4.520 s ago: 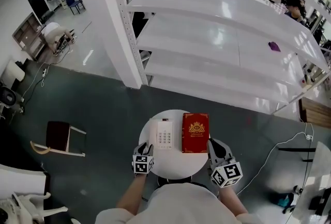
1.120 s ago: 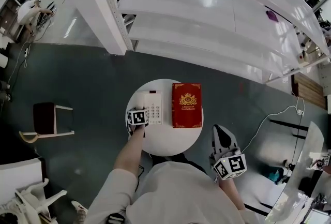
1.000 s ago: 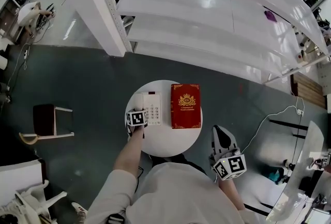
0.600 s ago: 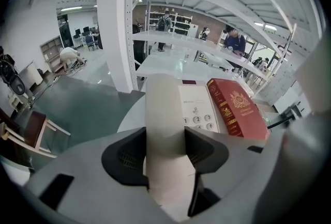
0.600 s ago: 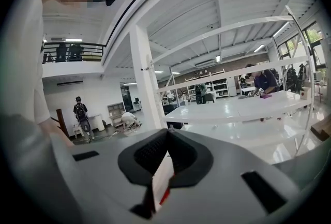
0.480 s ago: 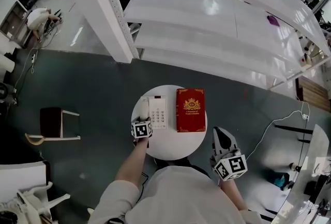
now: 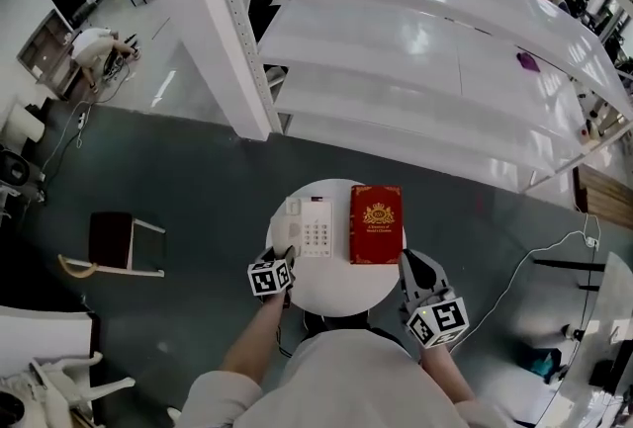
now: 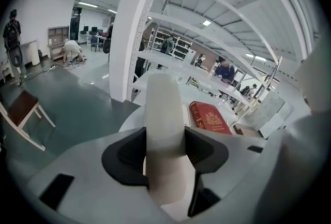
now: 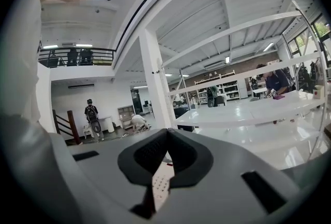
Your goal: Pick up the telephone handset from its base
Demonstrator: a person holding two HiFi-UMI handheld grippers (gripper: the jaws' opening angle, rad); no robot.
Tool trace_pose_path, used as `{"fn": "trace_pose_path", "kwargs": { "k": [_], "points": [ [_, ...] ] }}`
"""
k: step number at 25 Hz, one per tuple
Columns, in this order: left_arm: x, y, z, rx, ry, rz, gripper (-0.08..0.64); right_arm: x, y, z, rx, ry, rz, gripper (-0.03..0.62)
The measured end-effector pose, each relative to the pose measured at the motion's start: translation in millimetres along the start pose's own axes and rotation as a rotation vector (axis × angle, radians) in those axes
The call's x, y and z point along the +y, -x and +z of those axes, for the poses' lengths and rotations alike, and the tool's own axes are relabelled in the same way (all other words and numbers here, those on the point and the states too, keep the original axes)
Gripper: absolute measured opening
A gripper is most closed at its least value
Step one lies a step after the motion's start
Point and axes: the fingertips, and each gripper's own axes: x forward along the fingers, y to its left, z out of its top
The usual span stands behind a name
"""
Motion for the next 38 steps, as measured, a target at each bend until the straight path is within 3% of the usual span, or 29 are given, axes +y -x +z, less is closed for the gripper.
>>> {"fn": "trace_pose_path", "kwargs": {
  "k": [15,26,38],
  "points": [
    [-21.7,125.8,33.5,-0.305,-0.029,-0.238,0.222,54.0,-8.1,-3.5,-0.024,-0.002,0.07,0.008],
    [-38.0,196.6,89.4,-0.513,-0.137,-0.296,0.222,78.6,-14.4,13.3,-0.07,0.016,0.075,0.008],
    [-42.4,259.7,129.7,-0.673,-0.251,-0.318,0.222,90.5,-19.6,28.2,-0.118,0.023,0.036,0.008]
  ]
}}
